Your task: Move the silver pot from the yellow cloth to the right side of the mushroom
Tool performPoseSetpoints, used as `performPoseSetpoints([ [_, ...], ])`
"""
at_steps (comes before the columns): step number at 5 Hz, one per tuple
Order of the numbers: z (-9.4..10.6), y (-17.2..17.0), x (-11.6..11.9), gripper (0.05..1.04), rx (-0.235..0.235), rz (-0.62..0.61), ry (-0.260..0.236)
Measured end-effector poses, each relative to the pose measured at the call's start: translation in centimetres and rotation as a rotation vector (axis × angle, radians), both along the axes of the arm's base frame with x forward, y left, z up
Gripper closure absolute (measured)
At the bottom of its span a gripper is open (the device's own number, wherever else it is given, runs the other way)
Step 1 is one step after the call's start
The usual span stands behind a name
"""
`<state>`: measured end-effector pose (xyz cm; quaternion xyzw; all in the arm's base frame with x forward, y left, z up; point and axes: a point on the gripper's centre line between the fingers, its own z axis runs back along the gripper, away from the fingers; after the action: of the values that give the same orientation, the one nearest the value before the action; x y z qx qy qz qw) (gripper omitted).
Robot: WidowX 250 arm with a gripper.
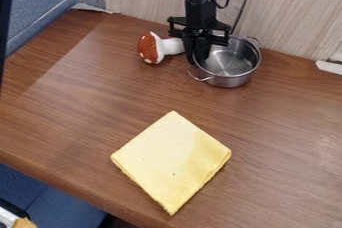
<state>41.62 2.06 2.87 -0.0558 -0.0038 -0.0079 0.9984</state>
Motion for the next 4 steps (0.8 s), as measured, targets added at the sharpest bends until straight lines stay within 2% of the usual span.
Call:
performPoseSetpoints([
  [2, -0.1, 0.3, -0.5, 0.242, 0.045, 0.015, 0.031],
  [3, 1.0, 0.8, -0.6, 0.079, 0.094, 0.012, 0.037],
  [4, 5.1, 1.1, -0.5, 0.081, 0.114, 0.012, -0.049],
])
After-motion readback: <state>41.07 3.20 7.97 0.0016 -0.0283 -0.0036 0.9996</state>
